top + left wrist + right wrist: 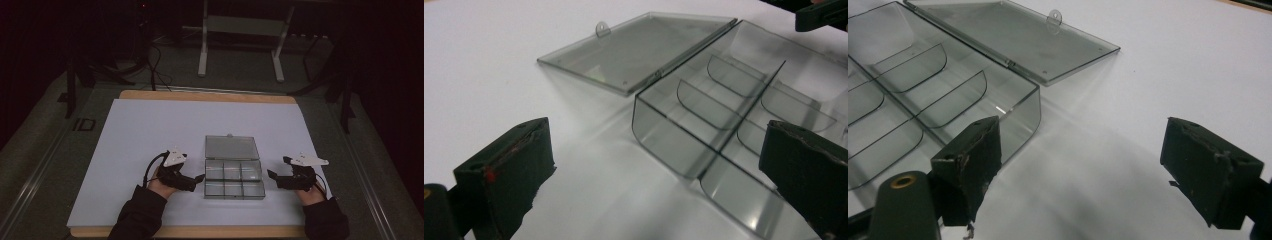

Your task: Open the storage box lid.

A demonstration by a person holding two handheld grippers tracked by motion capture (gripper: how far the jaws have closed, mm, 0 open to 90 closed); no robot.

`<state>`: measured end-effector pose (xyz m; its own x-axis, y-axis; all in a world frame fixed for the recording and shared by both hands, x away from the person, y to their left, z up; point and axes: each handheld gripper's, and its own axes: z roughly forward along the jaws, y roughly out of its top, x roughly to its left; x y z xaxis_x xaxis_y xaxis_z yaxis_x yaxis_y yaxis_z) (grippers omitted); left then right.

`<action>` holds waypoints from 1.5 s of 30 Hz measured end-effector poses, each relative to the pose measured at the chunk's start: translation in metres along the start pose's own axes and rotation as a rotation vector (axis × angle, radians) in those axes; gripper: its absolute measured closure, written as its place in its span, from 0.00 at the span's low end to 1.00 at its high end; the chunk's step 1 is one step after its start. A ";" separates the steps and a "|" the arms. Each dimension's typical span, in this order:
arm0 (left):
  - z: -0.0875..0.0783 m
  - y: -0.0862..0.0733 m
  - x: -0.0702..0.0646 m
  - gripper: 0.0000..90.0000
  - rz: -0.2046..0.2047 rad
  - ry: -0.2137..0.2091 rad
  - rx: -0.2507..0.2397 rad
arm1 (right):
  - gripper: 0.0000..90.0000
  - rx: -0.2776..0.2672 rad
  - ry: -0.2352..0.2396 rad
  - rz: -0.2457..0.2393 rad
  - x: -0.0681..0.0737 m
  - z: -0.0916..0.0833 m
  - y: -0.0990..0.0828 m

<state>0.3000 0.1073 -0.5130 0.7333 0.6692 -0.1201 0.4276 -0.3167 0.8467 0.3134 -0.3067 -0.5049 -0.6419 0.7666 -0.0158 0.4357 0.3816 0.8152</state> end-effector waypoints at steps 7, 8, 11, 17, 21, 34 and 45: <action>-0.005 -0.013 -0.002 0.03 -0.003 0.004 0.021 | 0.17 -0.002 -0.004 0.006 0.002 -0.005 -0.012; -0.005 -0.013 -0.002 0.03 -0.003 0.004 0.021 | 0.17 -0.002 -0.004 0.006 0.002 -0.005 -0.012; -0.008 -0.018 -0.002 0.03 -0.002 0.011 0.026 | 0.17 0.002 -0.012 -0.012 0.003 -0.007 -0.017; -0.012 -0.025 -0.001 0.03 -0.008 0.027 0.038 | 0.17 0.010 -0.026 -0.008 0.000 -0.011 -0.025; -0.016 -0.029 0.000 0.03 -0.005 0.105 0.052 | 0.17 0.020 -0.042 0.006 -0.002 -0.014 -0.031; -0.036 -0.040 0.011 0.03 -0.041 0.139 0.075 | 0.17 0.032 -0.081 0.033 -0.012 -0.023 -0.045; -0.042 -0.052 0.016 0.02 -0.050 0.186 0.084 | 0.17 0.028 -0.116 0.041 -0.020 -0.030 -0.054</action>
<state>0.2667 0.1626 -0.5373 0.6033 0.7955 -0.0570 0.5093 -0.3292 0.7951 0.2839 -0.3578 -0.5314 -0.5466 0.8358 -0.0510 0.4788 0.3620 0.7998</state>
